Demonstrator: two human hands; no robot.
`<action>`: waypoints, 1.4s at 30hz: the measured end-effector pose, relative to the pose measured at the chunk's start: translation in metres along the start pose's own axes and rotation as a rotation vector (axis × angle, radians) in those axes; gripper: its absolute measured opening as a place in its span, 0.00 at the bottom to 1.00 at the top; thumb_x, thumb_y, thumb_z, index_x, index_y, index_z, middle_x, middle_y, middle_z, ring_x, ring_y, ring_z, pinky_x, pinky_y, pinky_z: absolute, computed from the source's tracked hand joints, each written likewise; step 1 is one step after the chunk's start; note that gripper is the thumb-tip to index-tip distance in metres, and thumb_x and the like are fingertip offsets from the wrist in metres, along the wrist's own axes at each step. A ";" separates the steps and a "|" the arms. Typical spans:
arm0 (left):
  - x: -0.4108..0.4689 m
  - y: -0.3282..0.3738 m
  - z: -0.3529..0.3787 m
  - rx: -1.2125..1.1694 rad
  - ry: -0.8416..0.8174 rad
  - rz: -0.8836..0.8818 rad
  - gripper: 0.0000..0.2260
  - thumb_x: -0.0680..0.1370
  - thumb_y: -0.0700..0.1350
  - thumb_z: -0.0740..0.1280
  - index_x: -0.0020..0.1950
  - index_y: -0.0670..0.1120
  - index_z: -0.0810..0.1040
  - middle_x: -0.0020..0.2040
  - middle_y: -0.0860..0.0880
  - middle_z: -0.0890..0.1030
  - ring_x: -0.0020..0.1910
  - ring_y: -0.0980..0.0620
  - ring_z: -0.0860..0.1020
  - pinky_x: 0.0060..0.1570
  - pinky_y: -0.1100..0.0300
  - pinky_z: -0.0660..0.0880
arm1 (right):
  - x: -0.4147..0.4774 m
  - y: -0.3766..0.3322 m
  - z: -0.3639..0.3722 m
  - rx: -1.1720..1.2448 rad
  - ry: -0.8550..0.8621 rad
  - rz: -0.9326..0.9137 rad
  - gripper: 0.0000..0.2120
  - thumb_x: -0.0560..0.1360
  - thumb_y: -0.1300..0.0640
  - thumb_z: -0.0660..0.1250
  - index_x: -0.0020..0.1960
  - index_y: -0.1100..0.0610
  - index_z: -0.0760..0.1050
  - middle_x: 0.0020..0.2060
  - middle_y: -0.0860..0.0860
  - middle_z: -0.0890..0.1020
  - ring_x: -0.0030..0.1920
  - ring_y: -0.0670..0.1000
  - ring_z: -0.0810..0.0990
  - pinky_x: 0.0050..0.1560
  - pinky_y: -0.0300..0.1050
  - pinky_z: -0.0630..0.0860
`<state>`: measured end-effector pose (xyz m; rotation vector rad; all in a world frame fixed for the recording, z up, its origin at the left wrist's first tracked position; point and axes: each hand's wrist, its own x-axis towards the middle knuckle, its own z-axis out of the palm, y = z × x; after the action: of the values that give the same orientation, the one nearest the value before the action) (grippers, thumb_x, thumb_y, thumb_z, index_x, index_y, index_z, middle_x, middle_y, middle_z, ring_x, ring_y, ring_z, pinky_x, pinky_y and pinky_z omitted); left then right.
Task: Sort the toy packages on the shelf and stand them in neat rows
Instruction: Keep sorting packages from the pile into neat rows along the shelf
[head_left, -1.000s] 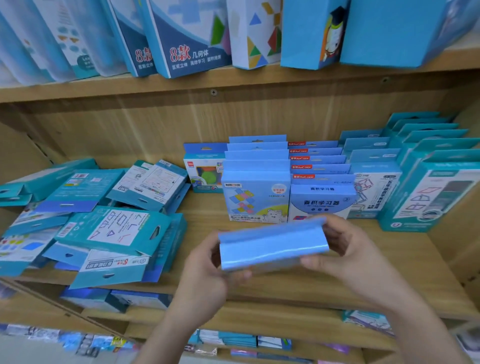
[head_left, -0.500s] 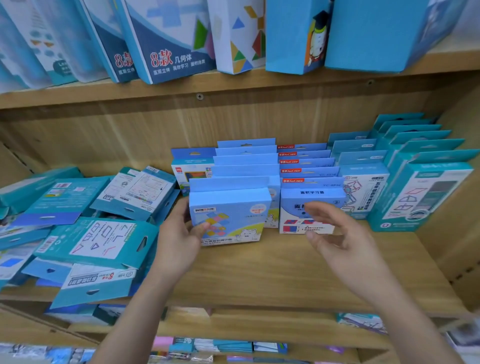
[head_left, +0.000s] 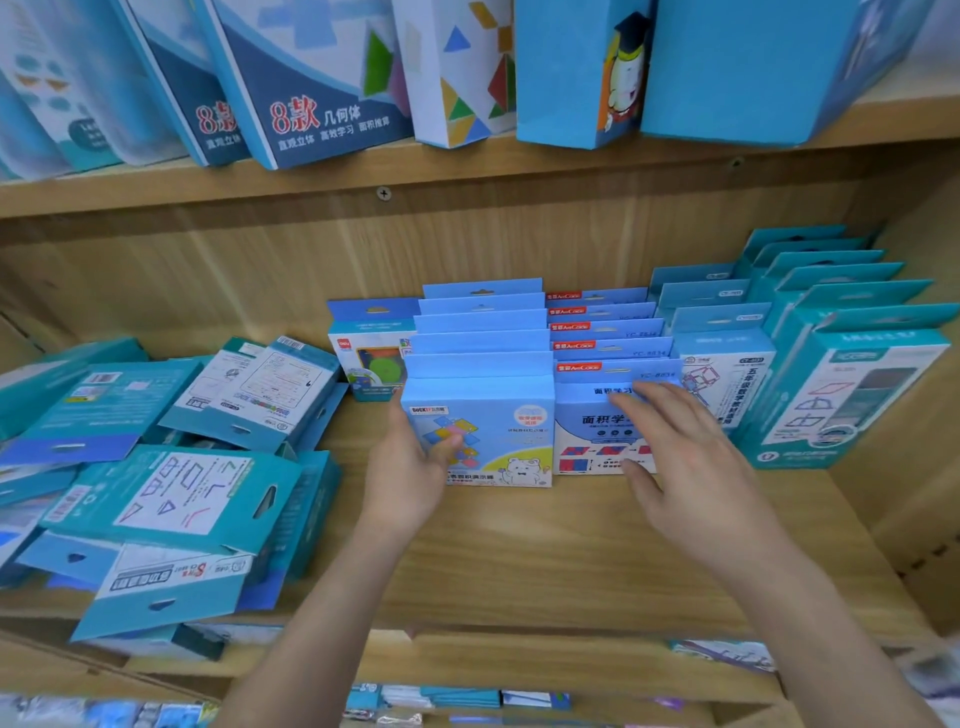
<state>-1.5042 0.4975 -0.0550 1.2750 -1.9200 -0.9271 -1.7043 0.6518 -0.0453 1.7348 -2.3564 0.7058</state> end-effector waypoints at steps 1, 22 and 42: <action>0.000 0.001 0.000 0.023 0.005 0.001 0.23 0.75 0.42 0.70 0.67 0.46 0.65 0.43 0.65 0.74 0.43 0.60 0.76 0.40 0.63 0.70 | 0.001 0.000 0.000 0.012 0.000 -0.001 0.28 0.70 0.61 0.71 0.69 0.55 0.69 0.67 0.53 0.72 0.69 0.56 0.66 0.67 0.48 0.64; -0.054 0.010 -0.118 0.394 0.392 0.227 0.10 0.77 0.42 0.67 0.57 0.52 0.80 0.47 0.55 0.84 0.41 0.55 0.81 0.46 0.58 0.78 | 0.020 -0.061 -0.007 0.429 0.112 -0.192 0.15 0.73 0.59 0.64 0.59 0.53 0.77 0.55 0.47 0.79 0.56 0.46 0.73 0.54 0.37 0.67; 0.057 -0.145 -0.352 1.053 -0.202 0.310 0.22 0.79 0.51 0.63 0.73 0.51 0.66 0.72 0.53 0.69 0.69 0.51 0.69 0.62 0.54 0.72 | 0.118 -0.347 0.078 0.444 -0.336 -0.405 0.16 0.77 0.49 0.64 0.64 0.42 0.70 0.54 0.35 0.72 0.58 0.40 0.72 0.57 0.36 0.68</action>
<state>-1.1655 0.3321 0.0228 1.3458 -2.8023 0.2079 -1.4076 0.4357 0.0308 2.6000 -2.0171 0.9808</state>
